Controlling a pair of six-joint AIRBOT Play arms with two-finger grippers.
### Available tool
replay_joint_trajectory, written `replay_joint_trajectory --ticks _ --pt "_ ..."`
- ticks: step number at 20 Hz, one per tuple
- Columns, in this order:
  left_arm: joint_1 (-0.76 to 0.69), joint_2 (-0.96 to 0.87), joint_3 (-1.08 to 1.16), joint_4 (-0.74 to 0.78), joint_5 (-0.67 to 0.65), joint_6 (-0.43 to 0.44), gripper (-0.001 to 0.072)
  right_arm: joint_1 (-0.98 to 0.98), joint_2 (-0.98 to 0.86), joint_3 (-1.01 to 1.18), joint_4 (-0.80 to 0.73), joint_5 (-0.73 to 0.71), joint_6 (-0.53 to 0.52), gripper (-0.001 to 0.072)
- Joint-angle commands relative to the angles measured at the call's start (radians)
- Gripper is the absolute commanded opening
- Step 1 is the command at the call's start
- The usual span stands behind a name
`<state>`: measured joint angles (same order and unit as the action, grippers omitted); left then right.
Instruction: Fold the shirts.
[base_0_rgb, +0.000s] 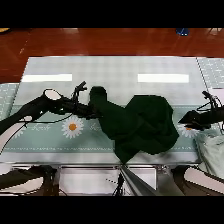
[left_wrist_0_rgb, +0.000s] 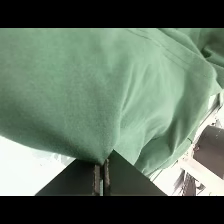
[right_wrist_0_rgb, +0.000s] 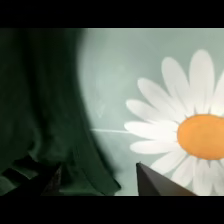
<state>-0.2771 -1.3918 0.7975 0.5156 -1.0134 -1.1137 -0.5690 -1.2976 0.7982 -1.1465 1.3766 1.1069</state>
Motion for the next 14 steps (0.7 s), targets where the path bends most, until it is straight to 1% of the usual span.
replay_joint_trajectory --ticks 1,6,7,9,10,11,14 --pt "0.009 0.008 0.001 -0.001 -0.004 0.003 0.0028 0.023 -0.023 -0.039 -0.024 0.011 -0.010 0.0523" --pt "0.009 0.008 0.001 -0.001 -0.009 0.003 0.0027 0.182 -0.023 -0.173 0.019 -0.135 -0.007 0.0516" --pt "0.009 0.008 0.001 -0.001 -0.009 0.003 0.0027 0.213 -0.023 -0.172 0.022 -0.141 -0.004 0.0402" --pt "0.011 0.009 0.002 -0.001 -0.009 0.003 0.0028 0.249 -0.023 -0.170 0.023 -0.154 0.020 0.0216" --pt "0.011 0.009 0.010 -0.001 -0.014 0.010 0.0027 0.256 -0.022 -0.168 0.023 -0.152 0.022 0.0046" --pt "0.011 0.011 0.028 -0.001 -0.029 0.025 0.0027 0.256 -0.022 -0.158 0.023 -0.127 0.028 0.0025" --pt "0.017 0.070 0.131 0.000 -0.045 0.048 0.0026 0.252 0.021 -0.051 0.015 0.009 0.017 0.0024"
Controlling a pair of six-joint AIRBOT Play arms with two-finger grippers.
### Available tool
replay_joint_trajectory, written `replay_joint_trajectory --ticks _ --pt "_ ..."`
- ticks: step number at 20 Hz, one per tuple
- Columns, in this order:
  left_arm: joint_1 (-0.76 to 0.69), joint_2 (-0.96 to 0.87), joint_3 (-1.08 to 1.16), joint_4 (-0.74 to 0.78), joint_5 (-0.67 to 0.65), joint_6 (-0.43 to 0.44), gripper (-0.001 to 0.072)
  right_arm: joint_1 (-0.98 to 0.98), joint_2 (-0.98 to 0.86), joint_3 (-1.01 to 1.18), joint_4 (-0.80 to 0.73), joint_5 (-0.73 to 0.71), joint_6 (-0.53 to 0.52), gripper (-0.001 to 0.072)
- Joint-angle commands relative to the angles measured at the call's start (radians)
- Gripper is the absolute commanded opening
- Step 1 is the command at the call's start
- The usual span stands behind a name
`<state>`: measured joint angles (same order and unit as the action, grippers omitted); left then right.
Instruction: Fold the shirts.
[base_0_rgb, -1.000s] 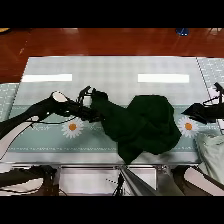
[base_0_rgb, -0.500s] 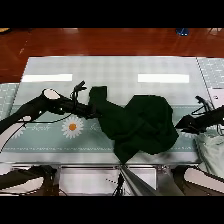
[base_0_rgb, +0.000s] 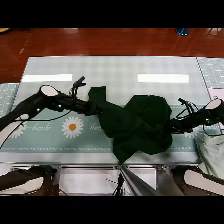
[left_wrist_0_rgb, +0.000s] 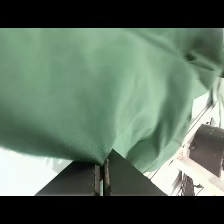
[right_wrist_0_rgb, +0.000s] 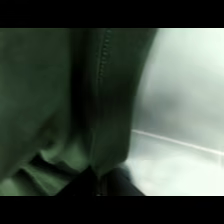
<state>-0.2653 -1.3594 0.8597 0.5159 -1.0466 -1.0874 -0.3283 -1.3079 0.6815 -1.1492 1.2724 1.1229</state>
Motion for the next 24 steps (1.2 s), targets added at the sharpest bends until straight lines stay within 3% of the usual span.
replay_joint_trajectory --ticks 1,4,7,10,12,15,20,24 --pt "0.017 0.071 0.117 -0.001 -0.012 0.021 0.0026 0.011 0.074 0.126 0.026 0.136 0.002 0.0025" --pt "0.090 0.202 0.290 -0.001 -0.013 0.021 0.0026 0.011 0.252 0.336 0.076 0.117 0.025 0.0024" --pt "0.201 0.342 0.449 0.000 -0.012 0.021 0.0026 0.011 0.436 0.539 0.077 0.002 0.088 0.0024" --pt "0.316 0.462 0.539 0.000 -0.013 0.021 0.0026 0.011 0.576 0.676 0.065 -0.139 0.176 0.0023" --pt "0.381 0.540 0.549 0.001 -0.015 0.020 0.0026 0.011 0.621 0.736 0.042 -0.148 0.220 0.0023" --pt "0.435 0.620 0.549 0.043 -0.124 -0.010 0.0026 0.011 0.643 0.768 0.014 -0.050 0.267 0.0023" --pt "0.432 0.637 0.489 0.091 -0.423 -0.138 0.0026 0.012 0.598 0.767 0.014 0.332 0.259 0.0023" --pt "0.387 0.628 0.272 0.091 -0.435 -0.148 0.0026 0.101 0.510 0.701 -0.031 0.512 0.254 0.0023"
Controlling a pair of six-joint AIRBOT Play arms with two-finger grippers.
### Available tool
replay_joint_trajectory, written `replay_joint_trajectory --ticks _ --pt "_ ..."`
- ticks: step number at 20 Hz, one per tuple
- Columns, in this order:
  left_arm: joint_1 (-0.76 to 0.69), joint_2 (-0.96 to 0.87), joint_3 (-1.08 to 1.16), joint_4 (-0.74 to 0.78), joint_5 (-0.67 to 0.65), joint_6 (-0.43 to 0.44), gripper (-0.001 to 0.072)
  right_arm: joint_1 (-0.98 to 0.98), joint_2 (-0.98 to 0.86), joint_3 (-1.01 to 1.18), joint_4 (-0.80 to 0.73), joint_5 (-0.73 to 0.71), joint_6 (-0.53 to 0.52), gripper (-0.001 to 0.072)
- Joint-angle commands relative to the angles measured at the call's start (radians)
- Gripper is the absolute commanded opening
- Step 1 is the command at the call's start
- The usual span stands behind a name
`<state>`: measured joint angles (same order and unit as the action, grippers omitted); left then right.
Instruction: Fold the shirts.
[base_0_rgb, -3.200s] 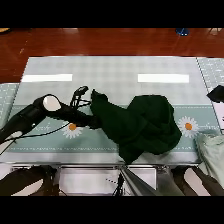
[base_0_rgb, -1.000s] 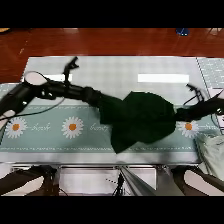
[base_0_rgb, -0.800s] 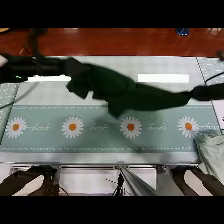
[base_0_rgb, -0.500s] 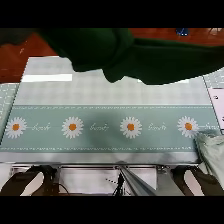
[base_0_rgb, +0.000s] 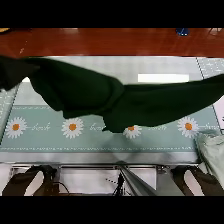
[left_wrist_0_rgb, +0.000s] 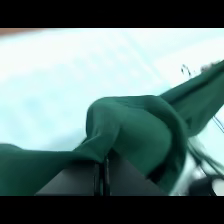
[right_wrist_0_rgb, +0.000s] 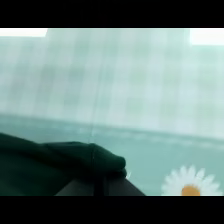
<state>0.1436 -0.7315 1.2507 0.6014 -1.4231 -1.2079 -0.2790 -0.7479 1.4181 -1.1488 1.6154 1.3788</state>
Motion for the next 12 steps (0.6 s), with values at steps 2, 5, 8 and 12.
replay_joint_trajectory --ticks 2,5,8,12 --pt "-0.060 -0.014 -0.252 0.006 -0.025 -0.026 0.0026 0.151 -0.113 -0.119 -0.077 0.176 0.005 0.0023" --pt "-0.093 -0.042 -0.435 0.018 0.096 0.052 0.0027 0.305 -0.223 -0.243 -0.195 -0.005 0.025 0.0023" --pt "-0.092 -0.094 -0.554 0.206 0.245 0.119 0.0027 0.373 -0.352 -0.284 -0.260 -0.167 0.069 0.0024" --pt "-0.088 -0.205 -0.627 0.345 0.260 0.046 0.0032 0.381 -0.491 -0.284 -0.209 -0.195 0.084 0.0024"
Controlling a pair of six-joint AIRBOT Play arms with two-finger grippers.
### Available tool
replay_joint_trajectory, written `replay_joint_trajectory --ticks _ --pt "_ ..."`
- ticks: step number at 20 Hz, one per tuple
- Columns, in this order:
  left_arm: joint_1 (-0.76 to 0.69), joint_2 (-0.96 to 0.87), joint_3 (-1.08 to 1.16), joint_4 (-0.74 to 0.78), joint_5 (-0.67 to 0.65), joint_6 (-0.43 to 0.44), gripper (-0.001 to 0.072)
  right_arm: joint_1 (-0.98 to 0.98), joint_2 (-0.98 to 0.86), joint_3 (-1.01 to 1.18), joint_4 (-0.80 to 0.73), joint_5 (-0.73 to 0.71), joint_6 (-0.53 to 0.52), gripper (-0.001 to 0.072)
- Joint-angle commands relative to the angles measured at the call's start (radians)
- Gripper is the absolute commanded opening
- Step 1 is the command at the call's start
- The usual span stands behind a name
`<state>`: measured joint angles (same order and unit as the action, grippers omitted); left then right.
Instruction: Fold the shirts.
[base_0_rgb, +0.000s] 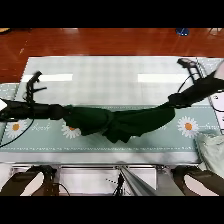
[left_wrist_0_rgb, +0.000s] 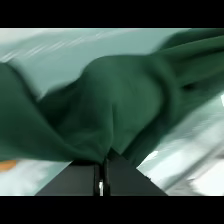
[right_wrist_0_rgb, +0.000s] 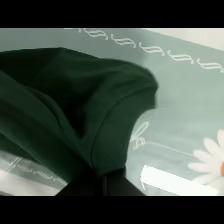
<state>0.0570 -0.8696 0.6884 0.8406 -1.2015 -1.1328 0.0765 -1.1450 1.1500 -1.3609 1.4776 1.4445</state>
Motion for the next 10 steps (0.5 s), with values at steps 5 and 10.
replay_joint_trajectory --ticks 5,10 --pt "-0.001 -0.089 -0.020 -0.029 -0.126 -0.036 0.0450 0.025 -0.116 -0.016 0.012 -0.095 0.011 0.0024" --pt "-0.024 -0.002 0.005 -0.095 -0.249 -0.126 0.0449 0.025 -0.116 -0.016 0.012 -0.113 -0.003 0.0024"
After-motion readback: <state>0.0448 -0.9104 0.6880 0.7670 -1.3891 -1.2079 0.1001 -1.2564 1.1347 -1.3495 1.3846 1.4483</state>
